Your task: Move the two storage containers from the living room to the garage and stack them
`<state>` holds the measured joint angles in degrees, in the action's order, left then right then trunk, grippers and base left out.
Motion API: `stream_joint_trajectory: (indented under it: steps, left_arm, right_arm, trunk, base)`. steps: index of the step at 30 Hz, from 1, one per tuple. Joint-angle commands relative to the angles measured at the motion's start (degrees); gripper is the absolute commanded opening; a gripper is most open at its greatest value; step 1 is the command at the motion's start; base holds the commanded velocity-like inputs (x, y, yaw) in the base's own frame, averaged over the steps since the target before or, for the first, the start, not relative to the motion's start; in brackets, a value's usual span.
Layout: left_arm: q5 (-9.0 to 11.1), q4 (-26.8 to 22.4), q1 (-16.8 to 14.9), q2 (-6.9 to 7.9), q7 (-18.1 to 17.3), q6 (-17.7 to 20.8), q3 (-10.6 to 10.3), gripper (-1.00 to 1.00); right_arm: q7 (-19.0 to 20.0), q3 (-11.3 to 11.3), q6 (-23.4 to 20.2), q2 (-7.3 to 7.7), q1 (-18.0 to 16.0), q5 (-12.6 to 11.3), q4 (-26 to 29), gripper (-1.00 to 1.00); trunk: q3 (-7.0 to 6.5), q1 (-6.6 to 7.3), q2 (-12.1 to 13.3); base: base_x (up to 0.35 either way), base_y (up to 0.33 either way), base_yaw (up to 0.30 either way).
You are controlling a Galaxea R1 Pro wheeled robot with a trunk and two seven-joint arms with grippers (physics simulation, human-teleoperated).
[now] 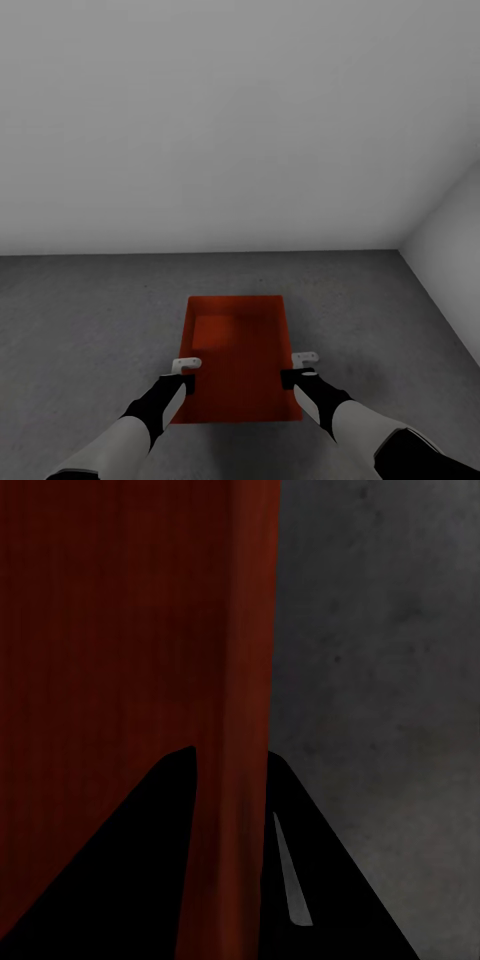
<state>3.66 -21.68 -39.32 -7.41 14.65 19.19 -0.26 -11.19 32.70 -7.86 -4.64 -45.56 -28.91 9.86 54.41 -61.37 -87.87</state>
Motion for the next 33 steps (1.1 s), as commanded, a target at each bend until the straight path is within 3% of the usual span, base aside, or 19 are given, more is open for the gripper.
stream_joint_trajectory:
  steps: [1,10,23,33]
  left_arm:
    - [0.0,0.1,0.0,1.6,0.5,0.5,0.2,-1.0]
    - [0.0,0.1,0.0,1.61,0.5,0.5,0.2,-1.0]
    - [0.0,0.1,0.0,1.61,0.5,0.5,0.2,-1.0]
    - [0.0,0.1,0.0,1.61,0.5,0.5,0.2,-1.0]
  right_arm:
    - [-0.4,-0.1,1.5,0.6,-0.1,1.0,0.2,-1.0]
    - [-0.4,-0.1,1.5,0.6,-0.1,1.0,0.2,-1.0]
    - [-0.4,-0.1,1.5,0.6,-0.1,1.0,0.2,-1.0]
    - [-0.4,-0.1,1.5,0.6,-0.1,1.0,0.2,-1.0]
  trunk:
    - [0.03,0.0,0.0]
    - [1.29,-1.53,-2.8]
    - [1.29,-1.53,-2.8]
    - [2.73,-3.29,-6.0]
  base:
    - [0.0,0.0,0.0]
    - [0.0,0.0,0.0]
    - [0.0,0.0,0.0]
    - [0.0,0.0,0.0]
